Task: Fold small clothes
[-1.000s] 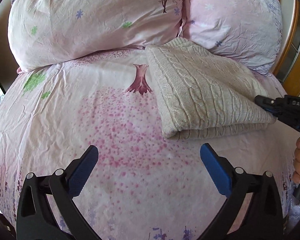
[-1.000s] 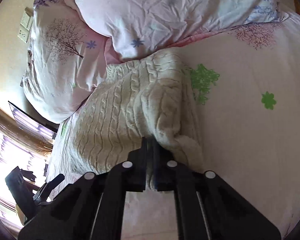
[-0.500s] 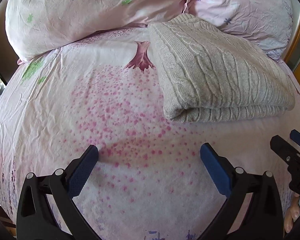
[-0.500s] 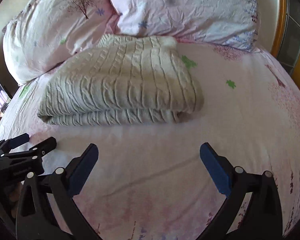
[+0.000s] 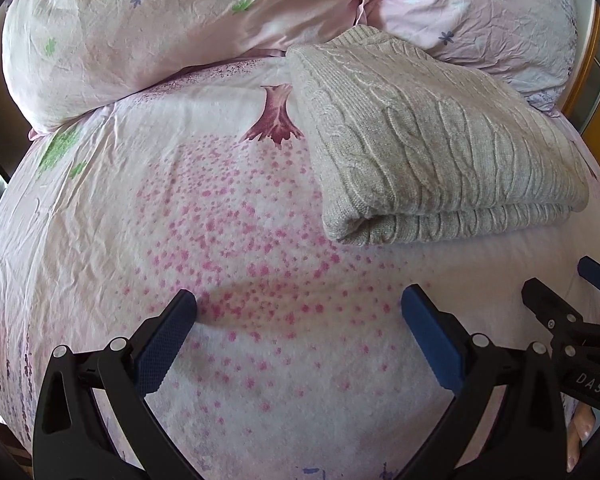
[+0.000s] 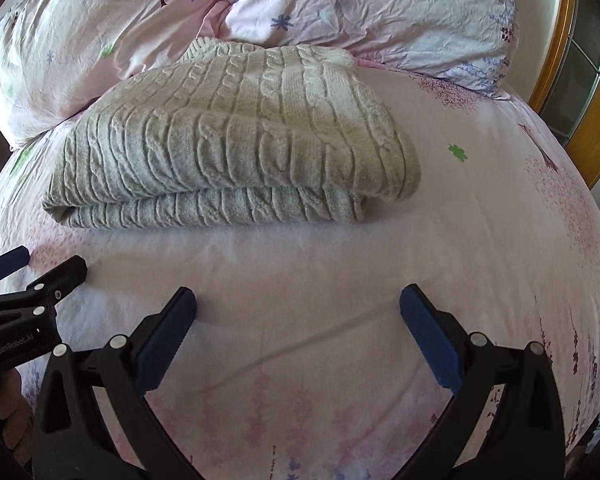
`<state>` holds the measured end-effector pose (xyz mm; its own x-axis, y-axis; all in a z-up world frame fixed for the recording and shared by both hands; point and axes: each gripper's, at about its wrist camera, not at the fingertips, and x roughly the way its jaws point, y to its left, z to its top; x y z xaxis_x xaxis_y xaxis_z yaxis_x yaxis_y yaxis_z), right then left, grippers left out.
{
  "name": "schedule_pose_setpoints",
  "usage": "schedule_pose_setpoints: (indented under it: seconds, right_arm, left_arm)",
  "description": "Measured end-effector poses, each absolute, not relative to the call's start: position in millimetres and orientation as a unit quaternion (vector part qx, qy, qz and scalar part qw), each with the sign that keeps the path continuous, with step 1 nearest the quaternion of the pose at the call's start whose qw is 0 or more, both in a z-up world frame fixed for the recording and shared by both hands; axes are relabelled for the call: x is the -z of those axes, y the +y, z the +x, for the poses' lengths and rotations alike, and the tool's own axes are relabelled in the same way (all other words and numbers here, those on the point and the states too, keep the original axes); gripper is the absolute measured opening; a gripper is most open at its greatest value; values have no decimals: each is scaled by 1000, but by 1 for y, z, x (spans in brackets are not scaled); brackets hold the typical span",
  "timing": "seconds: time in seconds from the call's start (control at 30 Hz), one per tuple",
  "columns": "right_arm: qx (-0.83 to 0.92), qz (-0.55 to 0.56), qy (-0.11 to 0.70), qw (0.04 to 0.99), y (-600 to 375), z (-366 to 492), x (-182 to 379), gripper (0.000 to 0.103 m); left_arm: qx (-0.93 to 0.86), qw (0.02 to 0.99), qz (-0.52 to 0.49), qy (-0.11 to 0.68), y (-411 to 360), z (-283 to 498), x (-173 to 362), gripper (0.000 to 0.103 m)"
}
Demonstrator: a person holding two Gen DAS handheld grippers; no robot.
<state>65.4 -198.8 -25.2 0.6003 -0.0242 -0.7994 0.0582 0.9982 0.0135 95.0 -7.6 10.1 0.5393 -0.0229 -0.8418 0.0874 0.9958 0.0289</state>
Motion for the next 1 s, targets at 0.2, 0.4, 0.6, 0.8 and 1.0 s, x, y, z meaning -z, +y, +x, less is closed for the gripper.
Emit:
schedule_pose_setpoints:
  seconds: [0.2, 0.4, 0.6, 0.8, 1.0]
  right_arm:
    - [28, 20, 444, 895, -196, 64, 25, 101]
    - [28, 20, 444, 895, -197, 64, 25, 101]
    - [29, 20, 444, 895, -196, 64, 25, 101]
    - [30, 20, 444, 895, -196, 64, 25, 101]
    - [30, 21, 444, 895, -196, 64, 25, 101]
  left_arm:
    - [34, 876, 35, 479, -6, 97, -10, 102]
    - [34, 876, 35, 479, -6, 96, -10, 102]
    - [34, 876, 35, 479, -7, 95, -10, 102]
    - [34, 877, 34, 478, -7, 96, -10, 102]
    - [33, 877, 34, 478, -7, 96, -11, 102]
